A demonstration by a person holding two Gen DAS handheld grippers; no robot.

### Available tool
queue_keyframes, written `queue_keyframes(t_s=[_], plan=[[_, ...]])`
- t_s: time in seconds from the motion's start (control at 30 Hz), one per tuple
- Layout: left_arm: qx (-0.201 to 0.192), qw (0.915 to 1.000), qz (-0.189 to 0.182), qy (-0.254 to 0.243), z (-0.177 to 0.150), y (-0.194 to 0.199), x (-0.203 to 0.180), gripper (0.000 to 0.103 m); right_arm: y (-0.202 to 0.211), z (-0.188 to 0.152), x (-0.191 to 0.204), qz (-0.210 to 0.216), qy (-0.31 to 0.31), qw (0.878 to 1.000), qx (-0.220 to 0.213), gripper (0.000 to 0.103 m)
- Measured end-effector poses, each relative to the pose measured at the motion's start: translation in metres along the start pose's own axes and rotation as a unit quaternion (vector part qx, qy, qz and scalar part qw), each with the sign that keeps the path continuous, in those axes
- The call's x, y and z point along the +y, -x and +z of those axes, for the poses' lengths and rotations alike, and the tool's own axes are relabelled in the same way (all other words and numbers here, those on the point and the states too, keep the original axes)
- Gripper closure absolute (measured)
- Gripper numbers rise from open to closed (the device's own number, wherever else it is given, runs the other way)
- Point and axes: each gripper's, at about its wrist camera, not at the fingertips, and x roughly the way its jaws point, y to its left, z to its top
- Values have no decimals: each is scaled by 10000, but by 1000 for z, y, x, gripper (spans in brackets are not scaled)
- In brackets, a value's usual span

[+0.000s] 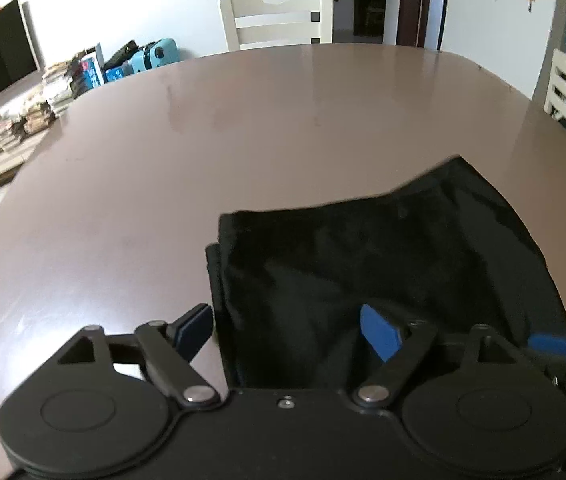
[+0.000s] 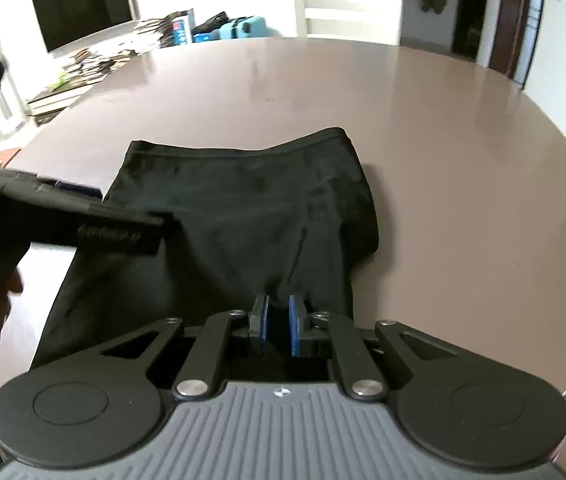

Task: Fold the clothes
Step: 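Release the shorts with both grippers and pull them back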

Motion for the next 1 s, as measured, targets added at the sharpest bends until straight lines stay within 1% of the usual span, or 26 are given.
queue_keyframes(t_s=[0.07,0.13,0.2,0.23,0.27,0.3,0.33,0.37,0.4,0.43,0.5,0.57,0.6,0.67,0.73,0.8,0.87,1.0], plan=[[-22,9999,10,-140,1,-3,0,14,-2,-1,4,-56,-43,10000,-4,91],[-29,9998,35,-202,-3,10,1,17,5,-3,3,-54,-154,9998,71,90],[-30,9997,66,-228,-11,31,3,15,30,-17,5,106,-326,9993,124,78],[-7,9997,110,-221,-16,43,4,10,42,-24,8,20,-289,9995,156,70],[71,9996,207,-179,-25,57,4,7,61,-38,15,-260,-197,9992,249,64],[161,9994,277,-127,-34,72,4,5,69,-42,17,-307,-266,9987,317,64],[231,9994,268,-29,-41,86,4,3,77,-46,18,-354,-335,9981,385,64],[308,9992,221,118,-48,98,4,1,86,-50,19,-379,-430,9973,457,64],[385,9988,174,265,-55,110,3,1,98,-54,19,-288,-664,9958,557,63],[468,9980,144,393,-60,120,2,1,109,-57,19,-209,-864,9939,646,60],[631,9962,170,581,-67,134,0,1,116,-58,22,-235,-810,9939,716,58],[681,9941,287,797,-72,152,-3,1,126,-58,27,-276,-690,9941,788,53],[706,9928,346,905,-74,161,-5,1,132,-57,29,-242,-592,9951,753,51],[677,9916,523,973,-76,178,-12,1,142,-56,32,-170,-443,9964,696,41],[616,9908,712,969,-77,194,-19,1,151,-56,33,-68,-343,9972,667,35],[589,9902,810,978,-79,208,-25,1,161,-57,33,-47,-261,9978,608,30],[645,9889,835,1044,-82,217,-32,0,169,-58,32,-89,-181,9983,551,22],[810,9859,835,1203,-87,220,-43,0,180,-61,28,-87,-127,9985,526,20]])
